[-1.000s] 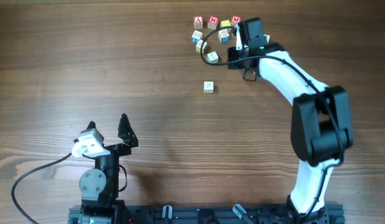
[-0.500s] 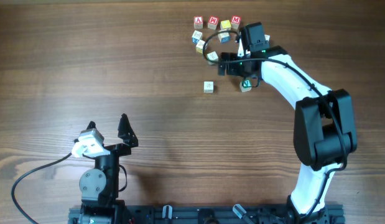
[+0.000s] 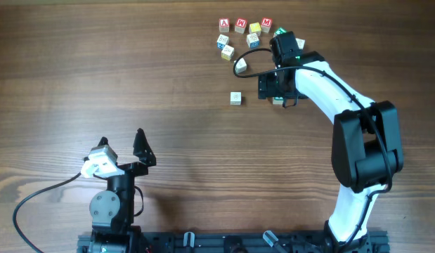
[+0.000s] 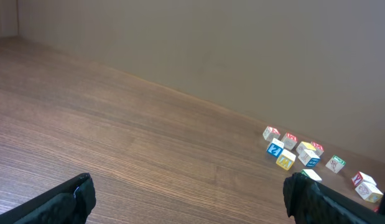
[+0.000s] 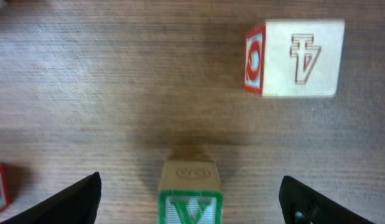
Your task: Form a tower
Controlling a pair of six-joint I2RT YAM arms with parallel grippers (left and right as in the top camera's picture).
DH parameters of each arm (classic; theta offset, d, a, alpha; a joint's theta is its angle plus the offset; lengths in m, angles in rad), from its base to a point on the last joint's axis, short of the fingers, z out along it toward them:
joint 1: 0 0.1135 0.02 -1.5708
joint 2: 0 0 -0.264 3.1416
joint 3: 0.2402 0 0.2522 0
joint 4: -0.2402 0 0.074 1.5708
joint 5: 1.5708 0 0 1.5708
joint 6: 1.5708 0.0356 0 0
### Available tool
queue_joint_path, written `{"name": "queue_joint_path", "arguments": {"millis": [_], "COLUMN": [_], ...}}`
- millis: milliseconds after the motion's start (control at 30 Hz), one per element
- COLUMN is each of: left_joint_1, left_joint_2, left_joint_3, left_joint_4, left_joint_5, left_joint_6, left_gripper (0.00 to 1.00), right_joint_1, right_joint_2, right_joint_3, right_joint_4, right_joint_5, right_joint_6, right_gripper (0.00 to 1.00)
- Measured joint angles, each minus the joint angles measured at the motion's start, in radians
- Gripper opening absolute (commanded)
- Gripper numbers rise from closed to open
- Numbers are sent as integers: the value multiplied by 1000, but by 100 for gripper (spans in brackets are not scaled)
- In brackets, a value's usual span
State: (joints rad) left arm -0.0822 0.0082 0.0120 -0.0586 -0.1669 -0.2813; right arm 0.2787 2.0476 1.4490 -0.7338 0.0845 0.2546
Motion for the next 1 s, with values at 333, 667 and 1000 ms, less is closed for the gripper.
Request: {"name": "queue_joint_path", "arguments": {"millis": [333,667,1000], "left_joint_1": [0,0,0], "left_joint_2": [0,0,0], "left_joint_3": [0,0,0], "left_joint_4": [0,0,0], "left_joint_5": [0,0,0], "left_joint_6": [0,0,0], "left_gripper": [100,100,100], "right_joint_1": [0,0,165], "right_joint_2": [5,11,-43], "right_joint_3": [-41,66,196], "right_joint_4": [25,-121,-168], "right_joint_5": [-26,-101,-210], "right_joint_6": [-10,29,68], "right_gripper": [38,20,20]}}
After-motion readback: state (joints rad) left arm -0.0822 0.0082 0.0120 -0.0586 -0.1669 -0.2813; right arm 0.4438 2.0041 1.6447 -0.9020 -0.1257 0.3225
